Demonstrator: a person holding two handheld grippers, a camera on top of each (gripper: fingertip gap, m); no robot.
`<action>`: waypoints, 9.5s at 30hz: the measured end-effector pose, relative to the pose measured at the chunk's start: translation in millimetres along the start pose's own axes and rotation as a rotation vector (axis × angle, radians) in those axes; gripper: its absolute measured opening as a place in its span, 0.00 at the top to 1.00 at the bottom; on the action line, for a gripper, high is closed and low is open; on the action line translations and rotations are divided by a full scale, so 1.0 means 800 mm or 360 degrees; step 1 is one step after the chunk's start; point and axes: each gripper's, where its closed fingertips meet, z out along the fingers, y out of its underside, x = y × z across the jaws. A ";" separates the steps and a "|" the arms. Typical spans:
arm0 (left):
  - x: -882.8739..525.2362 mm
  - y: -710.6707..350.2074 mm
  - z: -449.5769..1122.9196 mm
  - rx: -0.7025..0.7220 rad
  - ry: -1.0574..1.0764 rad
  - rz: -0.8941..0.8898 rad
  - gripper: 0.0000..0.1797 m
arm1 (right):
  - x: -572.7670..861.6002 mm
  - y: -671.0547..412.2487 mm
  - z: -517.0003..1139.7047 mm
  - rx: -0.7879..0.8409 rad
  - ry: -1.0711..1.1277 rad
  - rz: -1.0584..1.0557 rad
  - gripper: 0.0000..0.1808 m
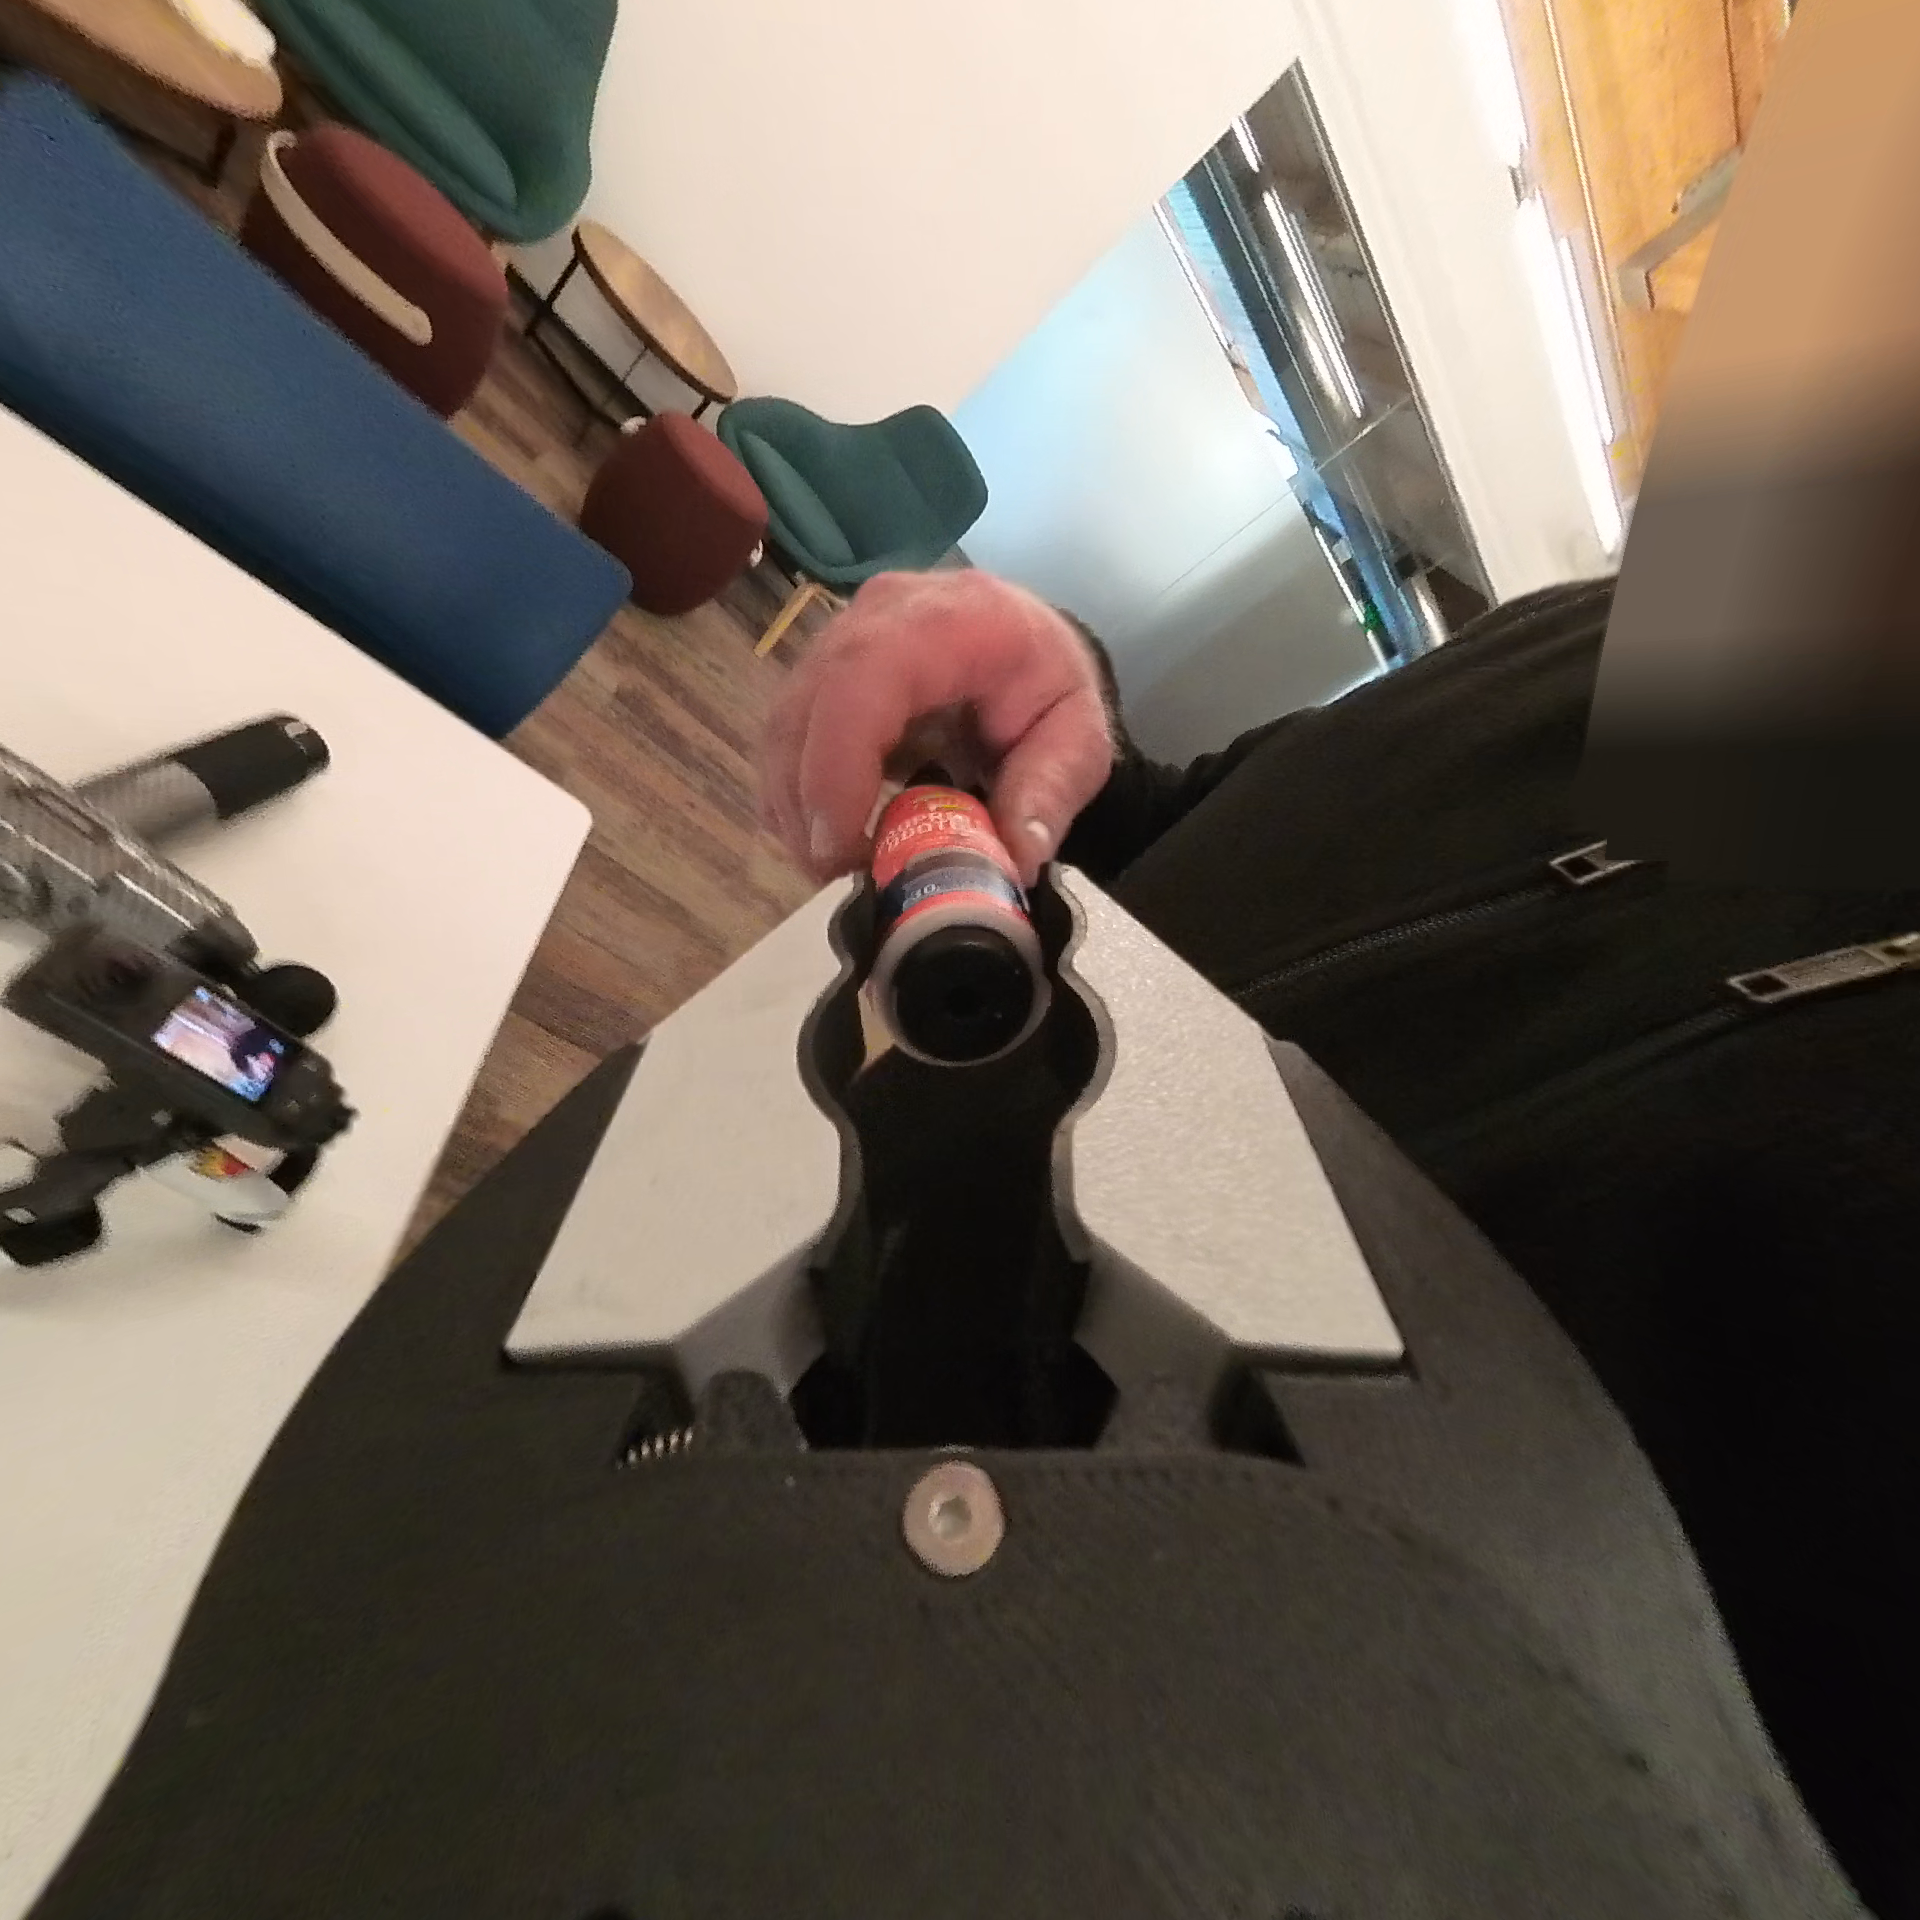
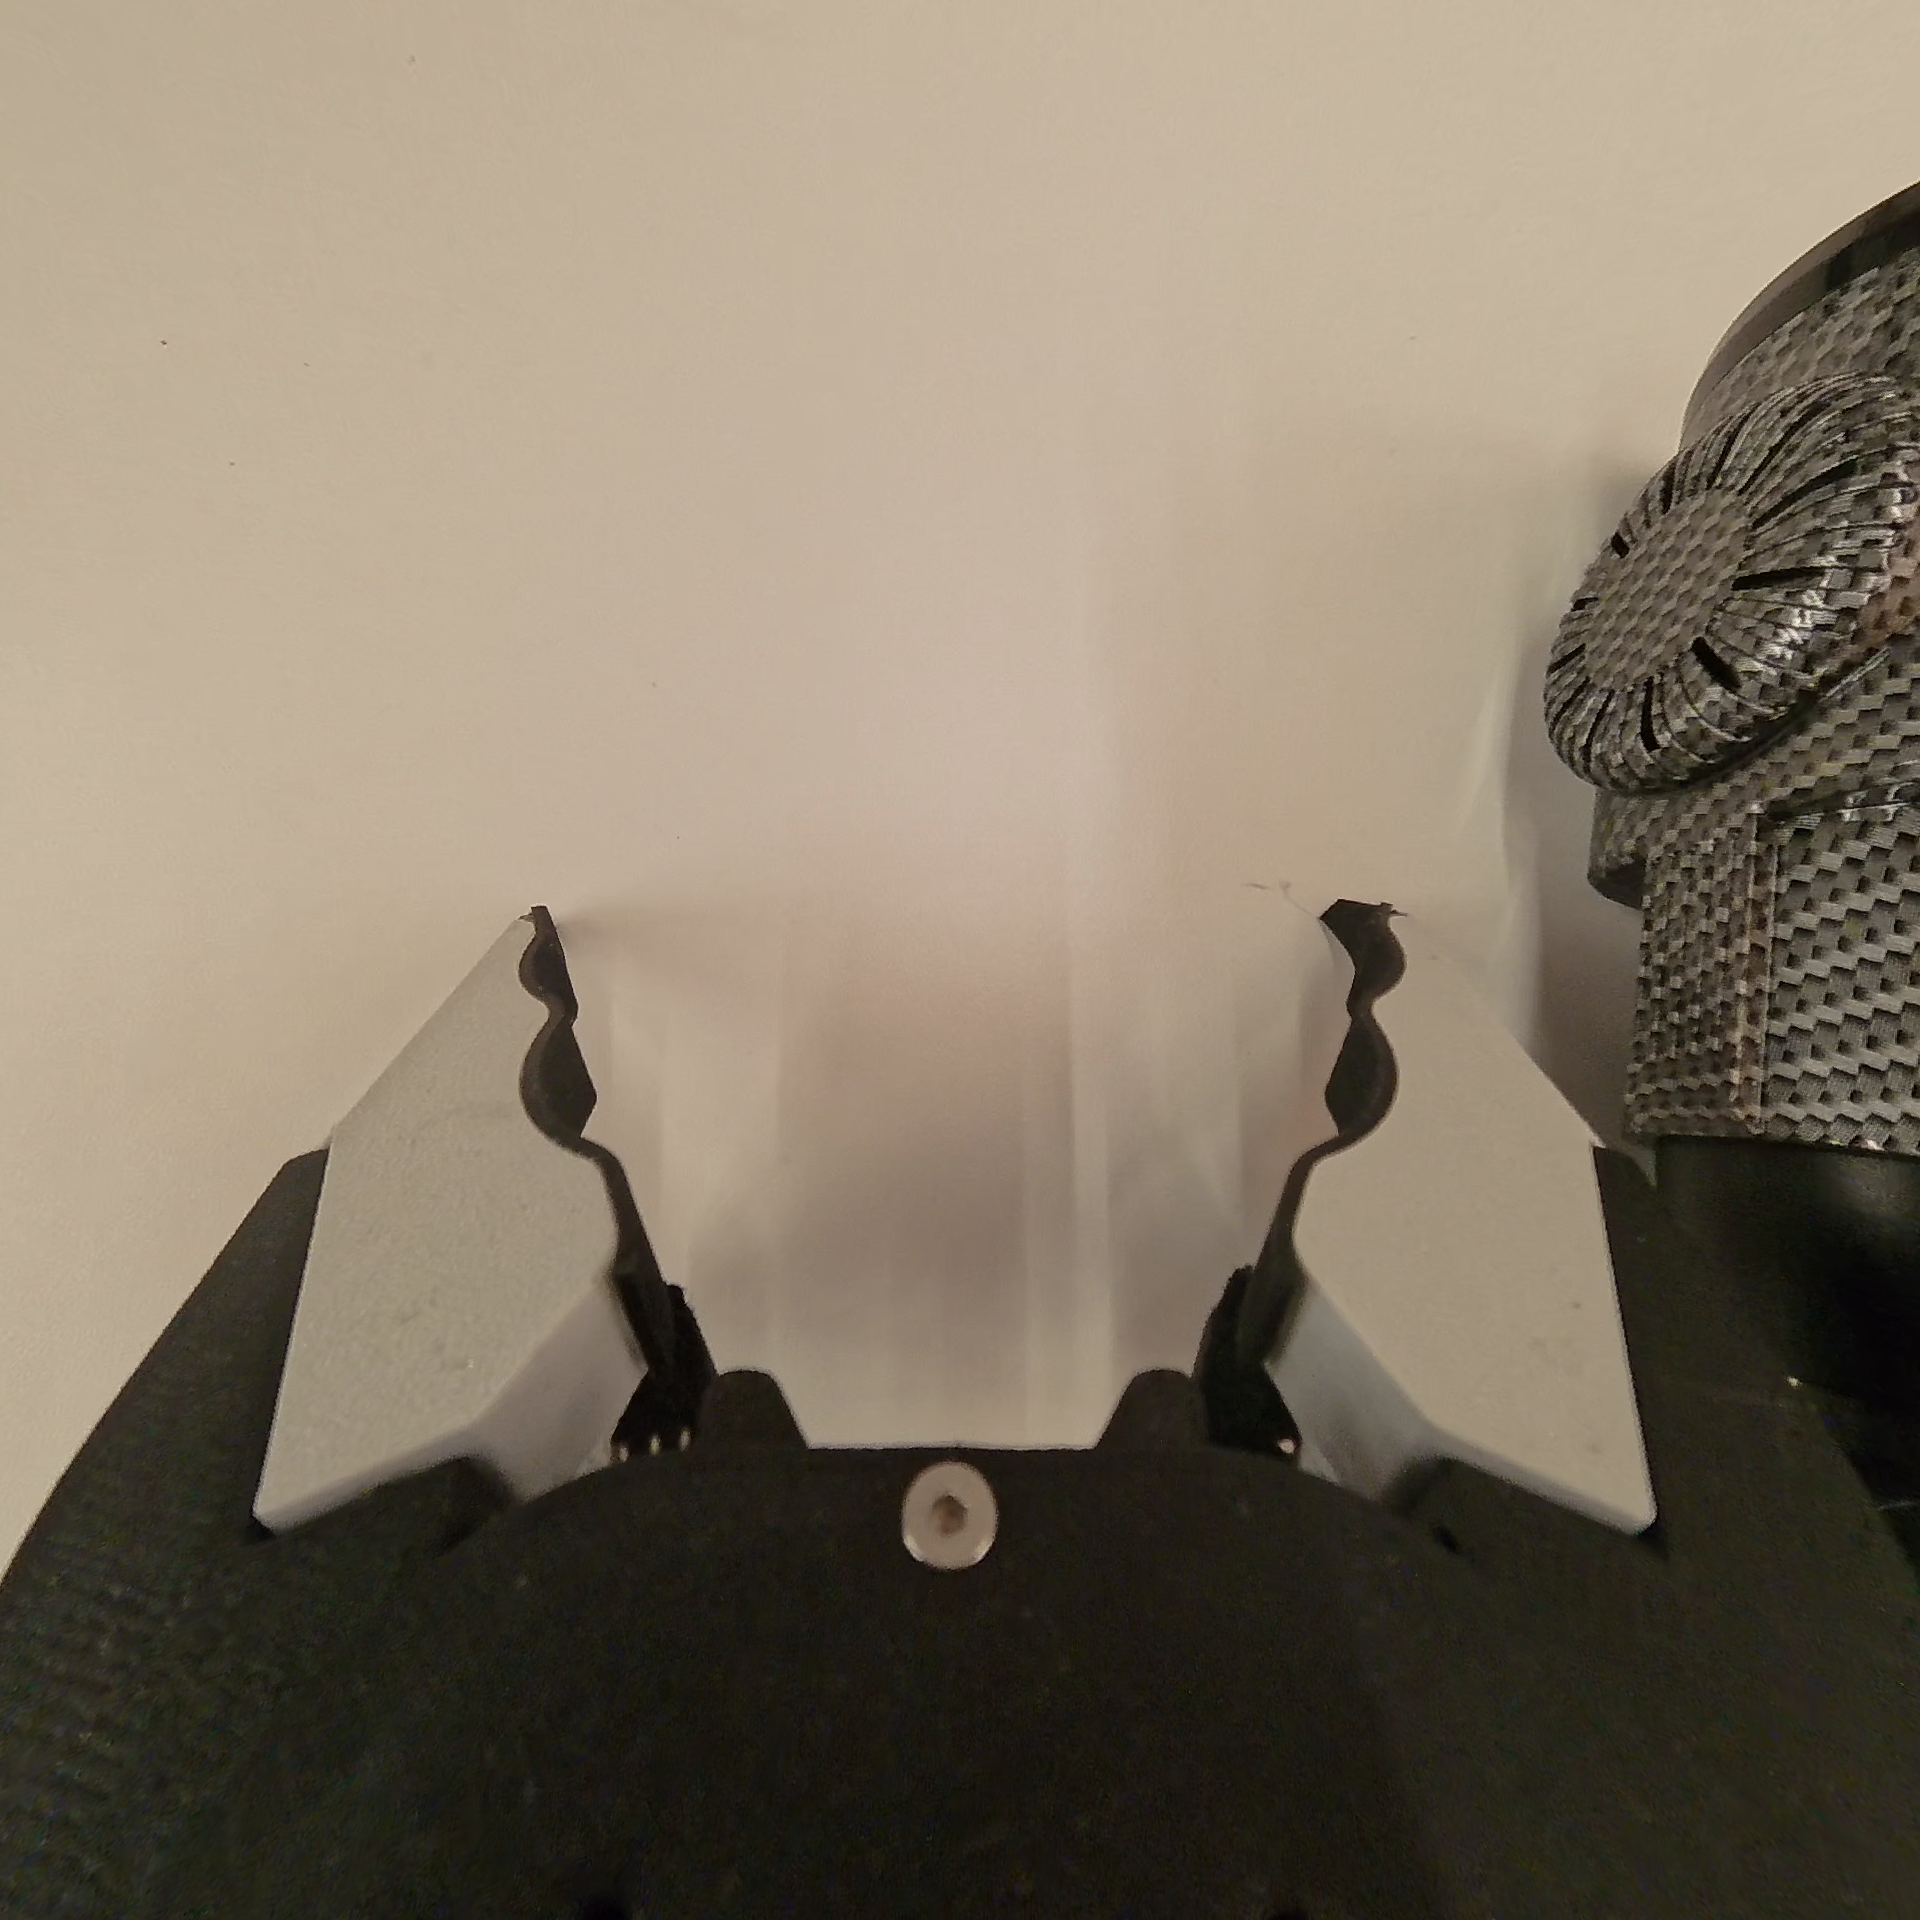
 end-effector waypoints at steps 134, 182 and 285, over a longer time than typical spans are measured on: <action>-0.010 0.044 0.026 -0.0136 0.0179 -0.0195 0.97 | 0.000 0.000 0.000 0.0000 0.0000 0.0000 0.20; -0.012 0.088 0.055 -0.0431 0.0664 -0.0716 0.89 | 0.000 0.000 0.000 0.0000 0.0000 0.0000 0.20; 0.023 -0.136 0.008 0.0350 0.0136 0.0436 0.86 | 0.000 0.000 0.000 0.0000 0.0000 0.0000 0.20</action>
